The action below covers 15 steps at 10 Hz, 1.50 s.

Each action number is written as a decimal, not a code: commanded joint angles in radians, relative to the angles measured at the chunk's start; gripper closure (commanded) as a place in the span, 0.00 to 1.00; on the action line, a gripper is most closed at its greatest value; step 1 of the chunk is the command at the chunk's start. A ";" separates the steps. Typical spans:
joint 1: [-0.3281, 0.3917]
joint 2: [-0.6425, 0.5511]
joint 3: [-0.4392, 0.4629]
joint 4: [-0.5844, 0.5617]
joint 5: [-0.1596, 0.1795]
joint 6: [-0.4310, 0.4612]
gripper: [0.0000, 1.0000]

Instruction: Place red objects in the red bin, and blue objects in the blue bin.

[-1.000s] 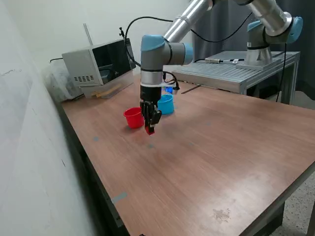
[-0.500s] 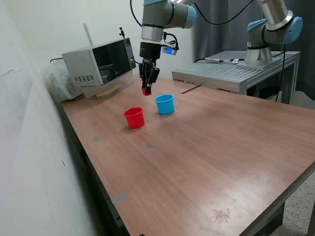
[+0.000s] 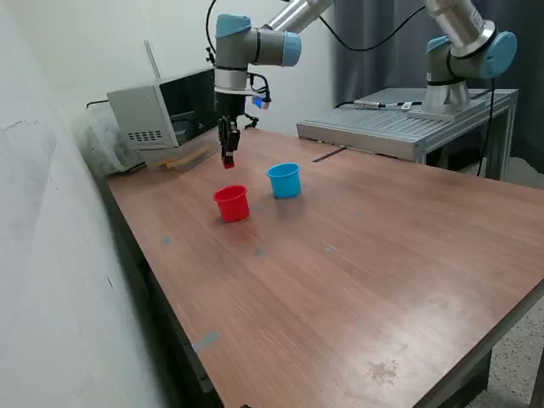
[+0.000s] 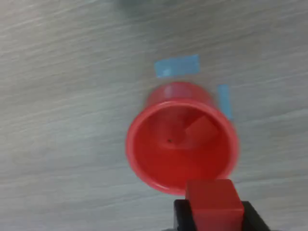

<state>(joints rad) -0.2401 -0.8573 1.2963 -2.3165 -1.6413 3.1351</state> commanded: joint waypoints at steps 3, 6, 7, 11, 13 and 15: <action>-0.022 0.083 -0.072 -0.001 0.005 -0.007 1.00; -0.022 0.083 -0.062 0.000 0.008 -0.007 0.00; -0.022 0.081 -0.060 0.000 0.008 -0.007 0.00; -0.019 0.070 -0.058 0.014 0.005 -0.015 0.00; -0.007 -0.039 0.039 0.089 0.006 -0.053 0.00; 0.066 -0.278 0.180 0.274 -0.001 -0.060 0.00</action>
<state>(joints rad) -0.2193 -0.9768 1.3807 -2.1651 -1.6376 3.0831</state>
